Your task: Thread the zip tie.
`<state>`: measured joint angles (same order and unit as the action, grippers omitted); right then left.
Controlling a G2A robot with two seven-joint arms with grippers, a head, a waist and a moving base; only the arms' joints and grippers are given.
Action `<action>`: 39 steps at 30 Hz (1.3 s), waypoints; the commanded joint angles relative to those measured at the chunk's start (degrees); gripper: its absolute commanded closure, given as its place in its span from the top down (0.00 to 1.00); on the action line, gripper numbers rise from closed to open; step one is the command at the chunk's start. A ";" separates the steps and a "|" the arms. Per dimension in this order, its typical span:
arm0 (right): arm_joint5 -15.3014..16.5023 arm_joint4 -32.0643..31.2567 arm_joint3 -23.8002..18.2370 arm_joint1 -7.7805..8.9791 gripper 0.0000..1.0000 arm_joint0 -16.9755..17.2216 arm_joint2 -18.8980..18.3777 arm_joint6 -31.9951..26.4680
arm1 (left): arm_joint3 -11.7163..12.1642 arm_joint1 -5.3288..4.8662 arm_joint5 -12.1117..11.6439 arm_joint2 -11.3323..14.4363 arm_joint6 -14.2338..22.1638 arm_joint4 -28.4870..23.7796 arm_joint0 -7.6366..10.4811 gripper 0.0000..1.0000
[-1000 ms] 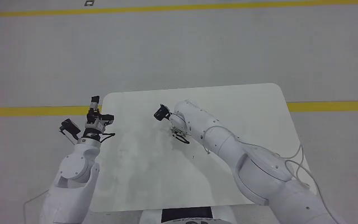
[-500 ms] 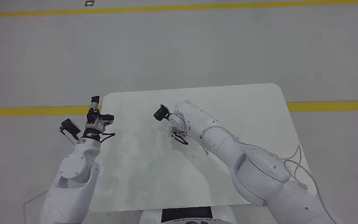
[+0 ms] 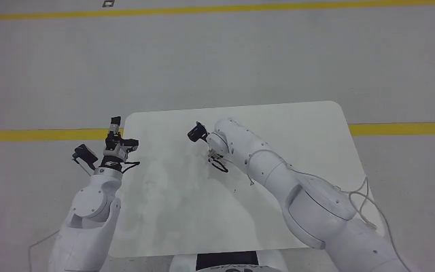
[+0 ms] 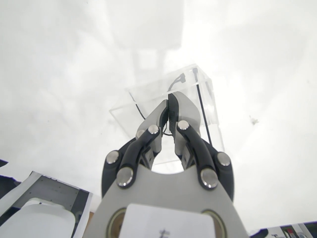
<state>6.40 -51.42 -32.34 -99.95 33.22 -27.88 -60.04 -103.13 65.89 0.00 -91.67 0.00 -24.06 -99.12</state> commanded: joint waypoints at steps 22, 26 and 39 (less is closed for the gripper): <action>-0.41 -3.46 -19.55 8.71 0.00 8.42 -12.05 -1.86 | 0.00 0.00 0.00 0.00 0.00 0.00 0.00 1.00; -1.02 -4.84 -23.56 9.79 0.00 10.41 -13.63 -2.47 | 0.00 0.00 0.00 0.00 0.00 0.00 0.00 1.00; -2.02 -4.03 -25.15 9.92 0.00 11.92 -14.61 -1.25 | 0.00 0.00 0.00 0.00 0.00 0.00 0.00 1.00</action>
<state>4.49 -55.54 -57.68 -89.95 45.21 -42.57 -61.43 -103.13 65.89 0.00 -91.67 0.00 -24.06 -99.12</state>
